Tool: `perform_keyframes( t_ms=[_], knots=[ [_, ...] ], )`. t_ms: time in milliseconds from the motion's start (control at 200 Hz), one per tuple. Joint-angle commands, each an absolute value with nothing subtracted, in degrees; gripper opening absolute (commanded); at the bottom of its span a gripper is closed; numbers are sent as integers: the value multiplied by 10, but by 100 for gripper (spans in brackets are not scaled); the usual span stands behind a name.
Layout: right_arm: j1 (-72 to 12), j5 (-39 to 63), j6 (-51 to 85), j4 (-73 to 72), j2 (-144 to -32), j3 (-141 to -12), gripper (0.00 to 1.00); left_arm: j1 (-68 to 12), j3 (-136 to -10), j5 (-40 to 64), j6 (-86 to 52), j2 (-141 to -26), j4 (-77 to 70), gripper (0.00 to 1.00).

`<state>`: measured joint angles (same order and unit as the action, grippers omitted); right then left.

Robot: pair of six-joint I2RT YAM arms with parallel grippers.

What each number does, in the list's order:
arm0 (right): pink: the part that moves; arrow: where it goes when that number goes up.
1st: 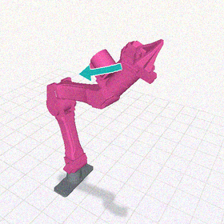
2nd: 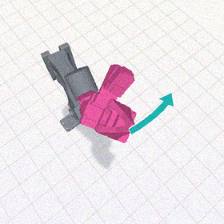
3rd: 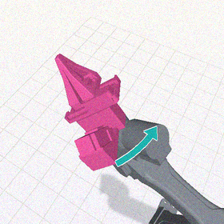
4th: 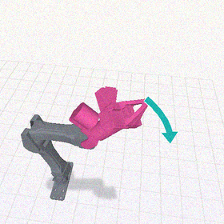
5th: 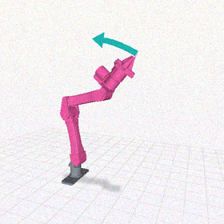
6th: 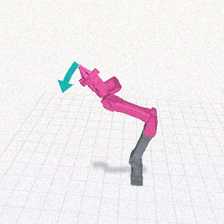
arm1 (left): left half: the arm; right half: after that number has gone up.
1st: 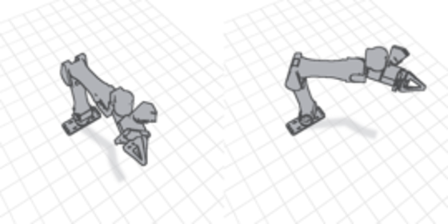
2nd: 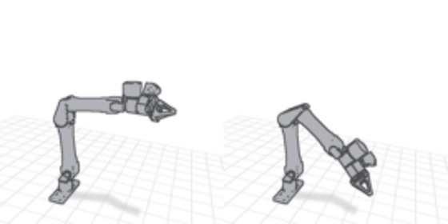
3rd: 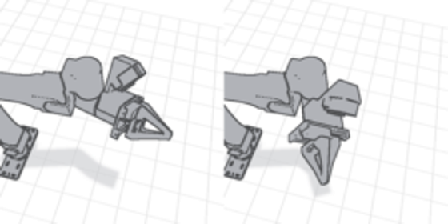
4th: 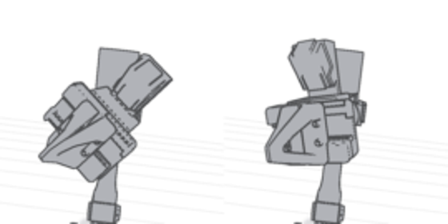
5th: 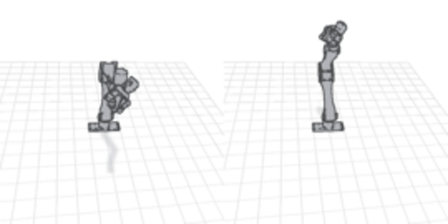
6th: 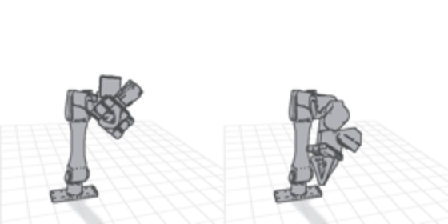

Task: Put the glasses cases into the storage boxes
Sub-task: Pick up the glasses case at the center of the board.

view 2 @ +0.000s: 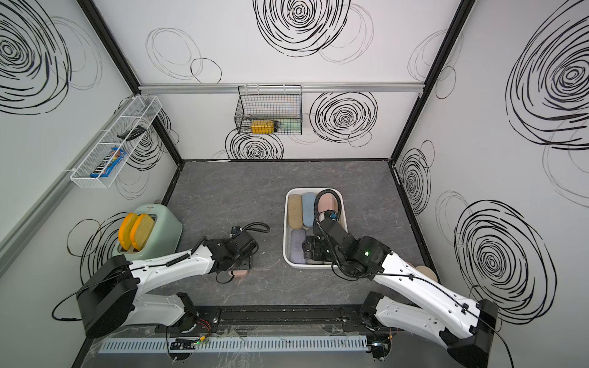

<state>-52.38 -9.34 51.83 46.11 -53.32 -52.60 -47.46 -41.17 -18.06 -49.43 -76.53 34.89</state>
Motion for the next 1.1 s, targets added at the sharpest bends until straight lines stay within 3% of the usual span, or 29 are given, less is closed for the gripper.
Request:
perform_keyframes(
  t_ms=[0, 230, 580, 1096],
  knots=[
    [-507, -115, 520, 496, -518, -550, 86, -508, -500, -234, -487, -745, 397, 64],
    [-436, -122, 502, 520, -472, -570, 87, -572, -647, -179, -482, -756, 379, 64],
    [-420, -119, 512, 560, -435, -577, 87, -668, -690, -77, -558, -891, 259, 61],
    [-420, -97, 519, 563, -408, -567, 87, -634, -743, -57, -577, -1014, 246, 59]
  ],
)
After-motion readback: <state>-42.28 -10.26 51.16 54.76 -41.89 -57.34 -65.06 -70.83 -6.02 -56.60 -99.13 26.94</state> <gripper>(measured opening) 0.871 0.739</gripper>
